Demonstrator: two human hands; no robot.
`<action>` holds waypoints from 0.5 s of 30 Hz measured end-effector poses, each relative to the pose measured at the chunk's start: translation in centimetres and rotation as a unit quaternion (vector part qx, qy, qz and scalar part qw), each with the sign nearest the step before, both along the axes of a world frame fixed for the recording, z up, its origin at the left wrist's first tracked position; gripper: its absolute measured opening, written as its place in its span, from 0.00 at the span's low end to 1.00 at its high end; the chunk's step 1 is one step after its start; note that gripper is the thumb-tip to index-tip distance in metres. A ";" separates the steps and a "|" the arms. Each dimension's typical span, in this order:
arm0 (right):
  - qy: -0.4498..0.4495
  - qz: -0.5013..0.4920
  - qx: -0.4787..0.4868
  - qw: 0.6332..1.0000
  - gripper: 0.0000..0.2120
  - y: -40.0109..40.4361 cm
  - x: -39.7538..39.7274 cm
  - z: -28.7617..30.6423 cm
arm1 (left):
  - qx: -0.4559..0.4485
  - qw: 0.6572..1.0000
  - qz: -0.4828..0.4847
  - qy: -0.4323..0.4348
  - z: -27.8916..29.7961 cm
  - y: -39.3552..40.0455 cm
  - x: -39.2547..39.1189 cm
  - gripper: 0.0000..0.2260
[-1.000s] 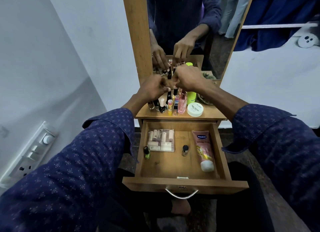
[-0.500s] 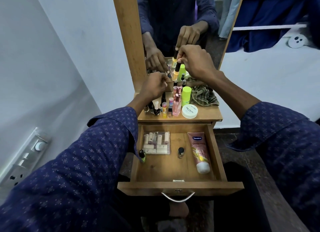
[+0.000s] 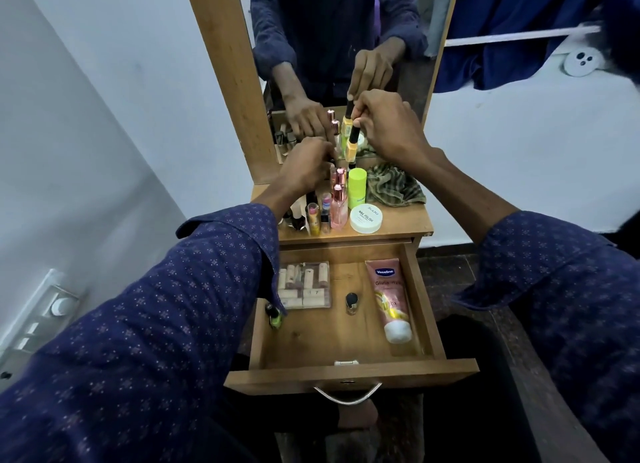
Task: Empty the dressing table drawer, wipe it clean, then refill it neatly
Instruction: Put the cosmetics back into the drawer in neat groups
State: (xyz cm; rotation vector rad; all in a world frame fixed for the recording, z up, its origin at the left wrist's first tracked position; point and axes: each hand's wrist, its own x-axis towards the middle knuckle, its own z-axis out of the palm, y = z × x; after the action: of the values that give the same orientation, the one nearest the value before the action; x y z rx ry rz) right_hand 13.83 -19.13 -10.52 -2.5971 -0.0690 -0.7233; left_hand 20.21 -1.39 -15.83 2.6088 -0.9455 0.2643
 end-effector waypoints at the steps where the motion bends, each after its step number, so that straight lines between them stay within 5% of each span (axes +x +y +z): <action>1: -0.003 0.001 0.002 1.000 0.03 0.0 0.0 -0.1 | -0.004 1.000 0.004 -0.003 -0.1 0.0 0.0 0.08; 15: -0.091 0.011 0.029 0.995 0.02 2.9 -2.5 1.3 | -0.152 0.984 0.023 -0.085 3.8 4.0 -3.3 0.15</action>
State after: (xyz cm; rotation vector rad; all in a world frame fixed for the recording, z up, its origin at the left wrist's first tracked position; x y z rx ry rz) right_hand 11.30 -16.19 -9.19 -2.4667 -0.1300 -0.9376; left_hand 16.89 2.61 -12.01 2.3562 -0.8254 0.6018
